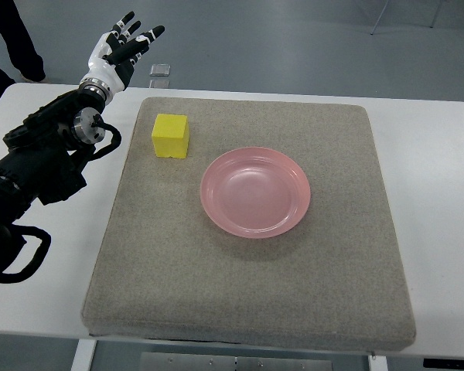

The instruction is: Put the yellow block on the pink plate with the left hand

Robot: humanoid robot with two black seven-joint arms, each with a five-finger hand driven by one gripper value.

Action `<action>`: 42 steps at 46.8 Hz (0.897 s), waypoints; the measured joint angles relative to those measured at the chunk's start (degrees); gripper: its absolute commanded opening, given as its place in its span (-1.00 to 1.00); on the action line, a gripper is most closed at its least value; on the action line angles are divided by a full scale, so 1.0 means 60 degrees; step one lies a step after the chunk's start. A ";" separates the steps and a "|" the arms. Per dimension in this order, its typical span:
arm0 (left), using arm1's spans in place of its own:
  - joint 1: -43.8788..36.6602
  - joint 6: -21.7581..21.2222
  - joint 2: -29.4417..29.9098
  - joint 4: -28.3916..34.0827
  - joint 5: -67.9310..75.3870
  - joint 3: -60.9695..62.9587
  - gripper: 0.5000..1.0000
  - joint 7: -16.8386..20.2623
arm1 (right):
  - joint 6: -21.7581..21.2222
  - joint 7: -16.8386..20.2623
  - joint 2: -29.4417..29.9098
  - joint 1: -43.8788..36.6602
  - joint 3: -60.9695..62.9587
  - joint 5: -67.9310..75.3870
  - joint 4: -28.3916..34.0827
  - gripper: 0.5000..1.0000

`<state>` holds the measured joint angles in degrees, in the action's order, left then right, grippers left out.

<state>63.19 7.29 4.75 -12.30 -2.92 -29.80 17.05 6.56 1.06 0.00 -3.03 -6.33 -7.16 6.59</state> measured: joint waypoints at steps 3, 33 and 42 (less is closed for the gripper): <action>0.0000 -0.0001 0.0000 0.0000 0.0005 0.0001 0.97 0.0000 | -0.0004 -0.0001 0.0000 0.0001 0.0000 0.0002 0.0000 0.69; 0.0027 -0.0016 0.0015 -0.0002 -0.0327 0.0023 0.97 0.0191 | -0.0006 0.0000 0.0000 0.0002 0.0000 0.0004 0.0002 0.69; 0.0099 0.0017 0.0095 -0.0019 -0.0229 0.0134 0.97 0.0189 | -0.0007 -0.0001 0.0000 0.0002 0.0000 0.0004 0.0000 0.69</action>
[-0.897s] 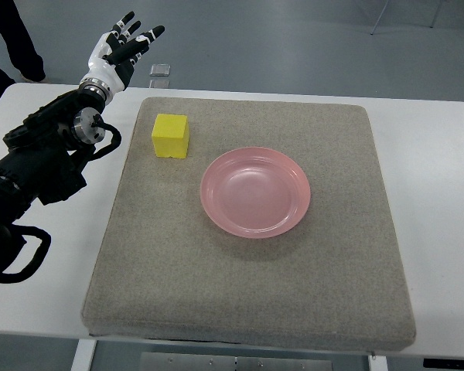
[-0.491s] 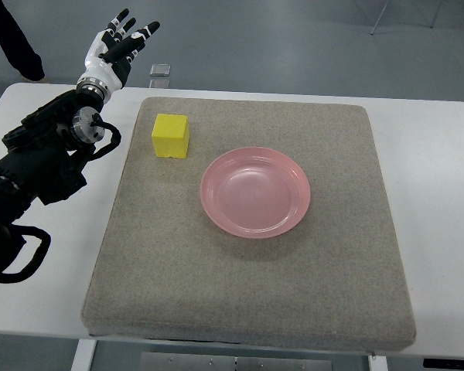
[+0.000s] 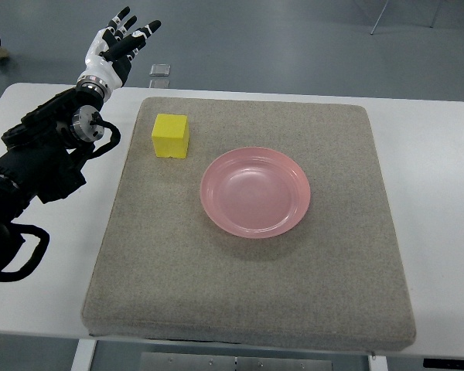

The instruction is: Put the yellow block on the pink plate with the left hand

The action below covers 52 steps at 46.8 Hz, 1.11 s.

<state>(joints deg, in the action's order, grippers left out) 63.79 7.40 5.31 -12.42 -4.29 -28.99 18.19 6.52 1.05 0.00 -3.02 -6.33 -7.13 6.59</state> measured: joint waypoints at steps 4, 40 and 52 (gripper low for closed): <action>0.0050 0.0096 0.0125 -0.0209 0.0066 0.0063 0.97 -0.0017 | 0.0000 0.0000 0.0000 0.0003 0.0000 0.0000 0.0000 0.69; 0.1896 0.0348 0.2529 -0.3827 0.2837 0.4844 0.96 -0.0133 | 0.0002 0.0001 0.0000 0.0003 0.0000 -0.0001 0.0002 0.69; 0.2429 0.0539 0.3183 -0.4669 0.5592 0.5778 0.96 -0.0153 | 0.0001 0.0001 0.0000 0.0000 0.0000 -0.0001 0.0003 0.69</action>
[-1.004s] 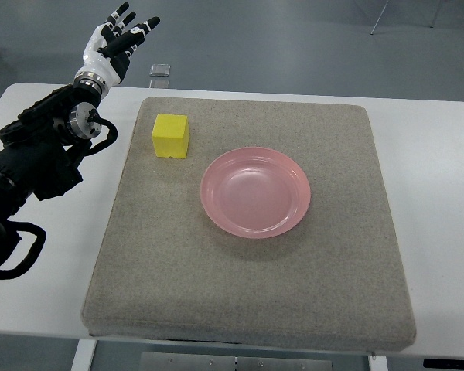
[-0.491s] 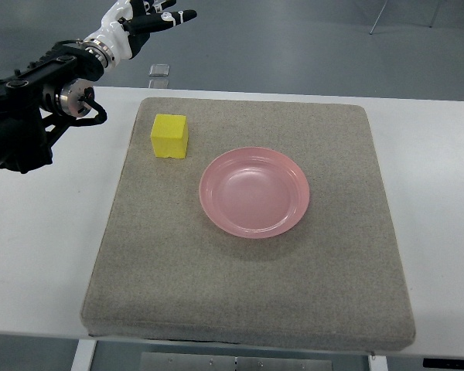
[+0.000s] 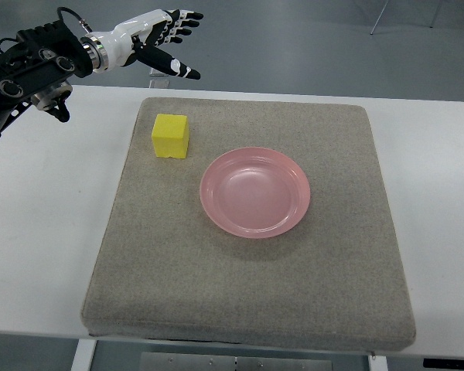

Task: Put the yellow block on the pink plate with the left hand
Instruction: 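Swing the left hand over the mat toward the yellow block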

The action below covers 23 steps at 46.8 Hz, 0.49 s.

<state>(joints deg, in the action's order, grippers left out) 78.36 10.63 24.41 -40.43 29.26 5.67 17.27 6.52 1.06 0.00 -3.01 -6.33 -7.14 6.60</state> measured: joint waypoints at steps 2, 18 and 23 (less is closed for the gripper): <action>0.0142 0.0001 0.0150 -0.0223 0.0382 0.0175 0.96 -0.0004 | 0.0000 0.0001 0.0000 0.0001 0.0000 0.0000 0.0000 0.69; 0.1420 0.0645 0.1160 -0.1582 0.3573 0.1220 0.96 0.0010 | 0.0003 0.0000 0.0000 -0.0001 0.0000 0.0000 -0.0001 0.69; 0.1565 0.1151 0.1205 -0.1626 0.4115 0.1333 0.95 0.0052 | 0.0003 -0.0001 0.0000 -0.0001 0.0000 0.0000 -0.0001 0.69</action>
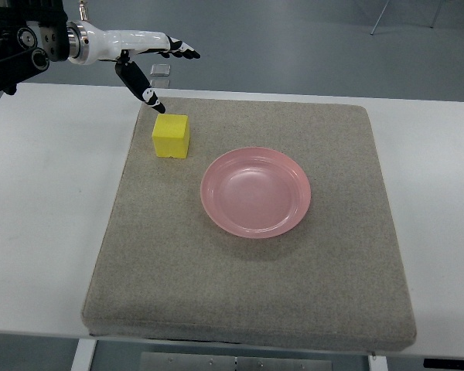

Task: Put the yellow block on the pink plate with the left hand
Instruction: 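Swing the left hand over the mat toward the yellow block, then lower the left hand around the yellow block and close fingers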

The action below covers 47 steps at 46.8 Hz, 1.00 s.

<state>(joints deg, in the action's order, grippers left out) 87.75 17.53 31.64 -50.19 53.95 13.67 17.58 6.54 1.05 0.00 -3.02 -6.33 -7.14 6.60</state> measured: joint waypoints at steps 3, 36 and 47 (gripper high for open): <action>-0.0013 0.0084 0.0004 -0.0006 0.0478 0.0038 0.95 0.0014 | 0.0000 0.0002 0.0000 0.0002 0.0000 0.0000 0.0000 0.69; -0.1460 -0.0310 -0.0687 0.1054 0.1099 -0.0123 0.95 -0.0031 | -0.0001 0.0001 0.0000 0.0004 0.0000 0.0000 -0.0002 0.69; -0.1687 -0.0467 -0.0867 0.1115 0.1098 -0.0125 0.95 -0.0030 | -0.0001 0.0001 0.0000 0.0004 0.0000 0.0000 0.0001 0.69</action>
<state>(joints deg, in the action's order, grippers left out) 77.63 14.73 26.44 -43.50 60.54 12.92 17.40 6.54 1.06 0.00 -2.99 -6.33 -7.14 6.61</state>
